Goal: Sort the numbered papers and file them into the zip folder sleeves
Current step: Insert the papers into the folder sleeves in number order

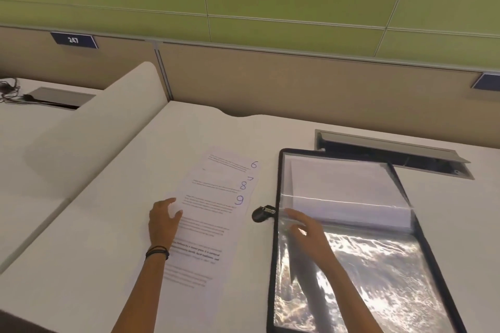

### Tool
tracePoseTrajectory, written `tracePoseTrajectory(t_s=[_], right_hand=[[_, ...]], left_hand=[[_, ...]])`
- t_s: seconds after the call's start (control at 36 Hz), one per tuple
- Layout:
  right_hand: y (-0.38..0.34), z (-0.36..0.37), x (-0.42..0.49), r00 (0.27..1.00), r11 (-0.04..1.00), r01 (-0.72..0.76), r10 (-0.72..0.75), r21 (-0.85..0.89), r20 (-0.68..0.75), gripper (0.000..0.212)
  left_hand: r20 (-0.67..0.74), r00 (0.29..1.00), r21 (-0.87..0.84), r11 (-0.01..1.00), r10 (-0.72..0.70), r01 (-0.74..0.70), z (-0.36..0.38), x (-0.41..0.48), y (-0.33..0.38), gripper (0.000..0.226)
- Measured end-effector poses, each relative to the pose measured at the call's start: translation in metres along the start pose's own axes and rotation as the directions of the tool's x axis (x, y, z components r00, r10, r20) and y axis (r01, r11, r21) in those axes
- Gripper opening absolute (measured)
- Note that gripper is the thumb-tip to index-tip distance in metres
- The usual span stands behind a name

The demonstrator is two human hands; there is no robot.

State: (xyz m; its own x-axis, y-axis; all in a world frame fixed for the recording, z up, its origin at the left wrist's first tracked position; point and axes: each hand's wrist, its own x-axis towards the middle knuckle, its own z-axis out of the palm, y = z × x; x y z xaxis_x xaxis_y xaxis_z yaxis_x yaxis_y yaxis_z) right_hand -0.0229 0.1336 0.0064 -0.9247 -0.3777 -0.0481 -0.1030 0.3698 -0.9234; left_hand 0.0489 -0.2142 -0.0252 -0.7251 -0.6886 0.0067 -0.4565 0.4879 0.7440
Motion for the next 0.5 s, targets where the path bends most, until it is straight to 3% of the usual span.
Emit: tracePoseTrajectory(t_s=[0.14, 0.31, 0.42, 0.5], right_hand=[[-0.009, 0.032, 0.016, 0.989, 0.991, 0.049, -0.031, -0.122, 0.144, 0.033], [-0.019, 0.072, 0.033, 0.917, 0.936, 0.162, -0.026, -0.312, 0.398, 0.038], [-0.020, 0.092, 0.038, 0.870, 0.916, 0.173, 0.031, -0.363, 0.492, 0.096], [-0.024, 0.099, 0.038, 0.860, 0.889, 0.169, 0.077, -0.426, 0.504, 0.122]], left_hand=[[-0.058, 0.998, 0.100, 0.995, -0.014, 0.020, -0.007, 0.020, -0.008, 0.036], [0.040, 0.996, 0.251, 0.966, -0.077, 0.065, -0.013, 0.047, -0.012, 0.045], [0.081, 0.994, 0.316, 0.948, -0.075, 0.046, -0.013, 0.060, -0.014, 0.046], [0.103, 0.991, 0.337, 0.940, -0.090, 0.050, -0.012, 0.065, -0.012, 0.045]])
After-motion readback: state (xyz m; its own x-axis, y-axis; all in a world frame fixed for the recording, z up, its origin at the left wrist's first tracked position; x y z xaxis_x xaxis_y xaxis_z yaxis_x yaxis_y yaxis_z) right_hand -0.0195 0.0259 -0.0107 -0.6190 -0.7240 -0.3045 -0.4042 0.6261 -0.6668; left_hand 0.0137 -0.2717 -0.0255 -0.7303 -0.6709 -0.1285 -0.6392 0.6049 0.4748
